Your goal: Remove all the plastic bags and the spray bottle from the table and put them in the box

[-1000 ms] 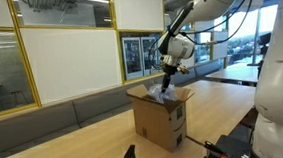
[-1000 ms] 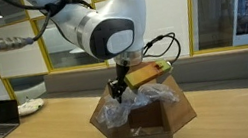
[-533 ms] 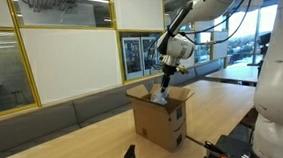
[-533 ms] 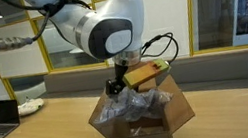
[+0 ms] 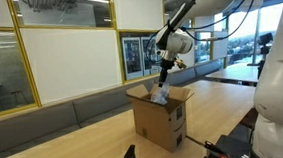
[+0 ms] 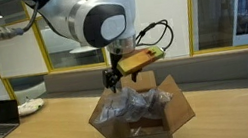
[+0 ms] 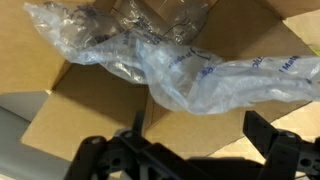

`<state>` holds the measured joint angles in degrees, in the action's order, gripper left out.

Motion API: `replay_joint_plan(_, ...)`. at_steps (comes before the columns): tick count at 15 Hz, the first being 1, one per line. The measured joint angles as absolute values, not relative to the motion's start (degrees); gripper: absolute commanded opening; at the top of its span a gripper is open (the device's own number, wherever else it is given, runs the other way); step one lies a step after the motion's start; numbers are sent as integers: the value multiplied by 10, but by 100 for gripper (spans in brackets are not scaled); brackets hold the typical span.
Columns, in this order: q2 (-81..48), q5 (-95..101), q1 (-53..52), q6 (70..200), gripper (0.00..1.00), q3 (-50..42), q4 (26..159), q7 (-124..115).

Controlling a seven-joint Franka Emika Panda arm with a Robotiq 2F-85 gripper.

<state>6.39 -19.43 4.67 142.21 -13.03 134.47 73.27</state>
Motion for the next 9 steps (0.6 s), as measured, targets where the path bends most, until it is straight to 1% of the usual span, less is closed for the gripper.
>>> replay_joint_plan(4,103,-111,47,1422,100,-104,1339,594)
replay_joint_plan(9,123,-20,72,1401,100,-33,1339,370)
